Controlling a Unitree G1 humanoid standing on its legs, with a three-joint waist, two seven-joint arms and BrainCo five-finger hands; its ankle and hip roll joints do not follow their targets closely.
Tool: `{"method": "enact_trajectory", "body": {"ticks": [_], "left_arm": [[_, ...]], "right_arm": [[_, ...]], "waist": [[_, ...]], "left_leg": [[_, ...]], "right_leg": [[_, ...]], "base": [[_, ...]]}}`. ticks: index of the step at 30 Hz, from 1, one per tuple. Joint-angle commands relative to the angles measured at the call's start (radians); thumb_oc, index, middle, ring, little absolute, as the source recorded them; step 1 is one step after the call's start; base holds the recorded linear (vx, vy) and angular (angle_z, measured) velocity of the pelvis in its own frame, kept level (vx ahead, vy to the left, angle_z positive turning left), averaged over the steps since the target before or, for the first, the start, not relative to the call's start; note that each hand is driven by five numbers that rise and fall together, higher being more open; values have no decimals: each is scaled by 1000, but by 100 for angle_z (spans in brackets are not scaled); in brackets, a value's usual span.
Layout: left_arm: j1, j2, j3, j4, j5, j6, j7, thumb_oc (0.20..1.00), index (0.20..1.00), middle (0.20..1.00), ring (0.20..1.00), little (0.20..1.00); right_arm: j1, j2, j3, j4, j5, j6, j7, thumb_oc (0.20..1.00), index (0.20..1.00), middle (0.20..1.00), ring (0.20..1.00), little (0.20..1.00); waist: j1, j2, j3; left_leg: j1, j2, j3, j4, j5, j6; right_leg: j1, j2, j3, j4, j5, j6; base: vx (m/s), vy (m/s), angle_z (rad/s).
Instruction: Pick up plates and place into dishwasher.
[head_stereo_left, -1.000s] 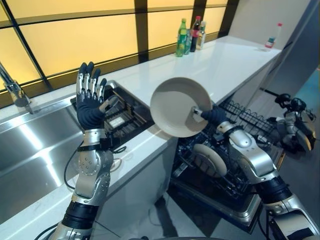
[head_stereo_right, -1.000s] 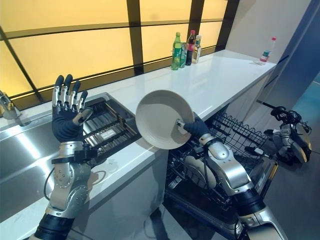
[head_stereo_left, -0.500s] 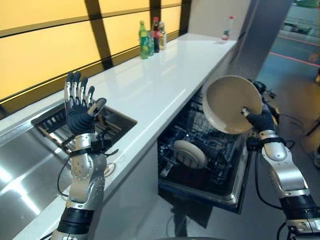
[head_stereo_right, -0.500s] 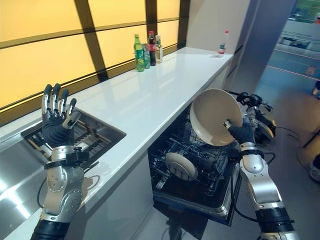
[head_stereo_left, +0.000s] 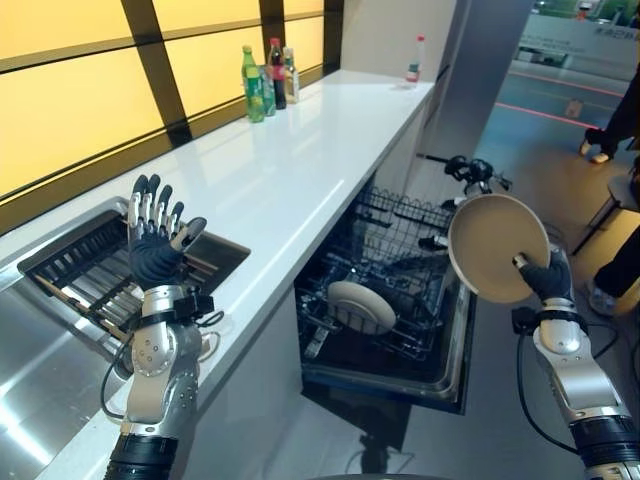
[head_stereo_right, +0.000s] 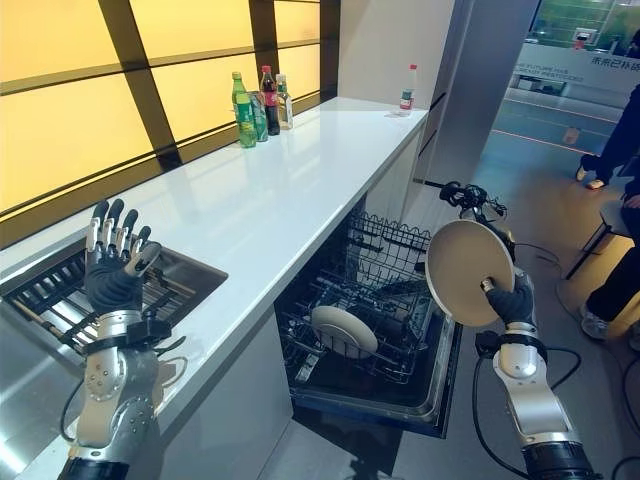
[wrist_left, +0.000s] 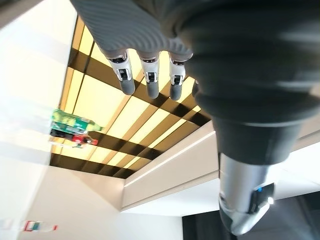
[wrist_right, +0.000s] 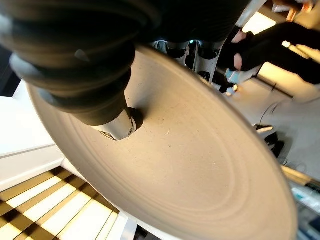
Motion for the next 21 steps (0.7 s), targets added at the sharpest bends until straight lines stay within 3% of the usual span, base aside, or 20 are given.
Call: {"method": "enact_trajectory", "body": {"ticks": [1, 6, 12, 21], "left_arm": [[-5, 84, 33, -7, -13, -12, -25, 1000, 1000, 1000, 1000, 1000], [-13, 89, 33, -22, -3, 31, -40, 1000, 1000, 1000, 1000, 1000], [-89, 130, 1, 5, -31, 36, -21, 1000, 1000, 1000, 1000, 1000], [-173, 180, -32, 51, -53, -29, 35, 1000, 1000, 1000, 1000, 1000]], "right_arm": [[-77, -59, -46, 16, -38, -85, -59, 200, 200, 200, 200, 200], [-85, -95, -19, 70, -96, -65, -129, 200, 200, 200, 200, 200], [-147, -155, 40, 182, -119, -66, -203, 200, 200, 200, 200, 200], [-301, -254, 169, 313, -174, -67, -262, 200, 200, 200, 200, 200]], "waist": [[16, -34, 3], [41, -37, 36], [55, -6, 82], [64, 44, 177]], "left_leg": [[-78, -45, -61, 94, -55, 64], [-125, -11, -78, 143, -53, 38], [-197, 44, -107, 150, -24, -11], [-305, 72, -147, 137, 27, -49]], "right_leg": [[-80, -26, 75, 53, 56, 64], [-85, -14, 17, 79, 22, 43], [-123, 11, -43, 96, -23, 12], [-212, 37, -93, 110, -46, -8]], "base": [[88, -386, 16], [93, -330, 28], [0, -236, 28], [-101, -138, 16]]}}
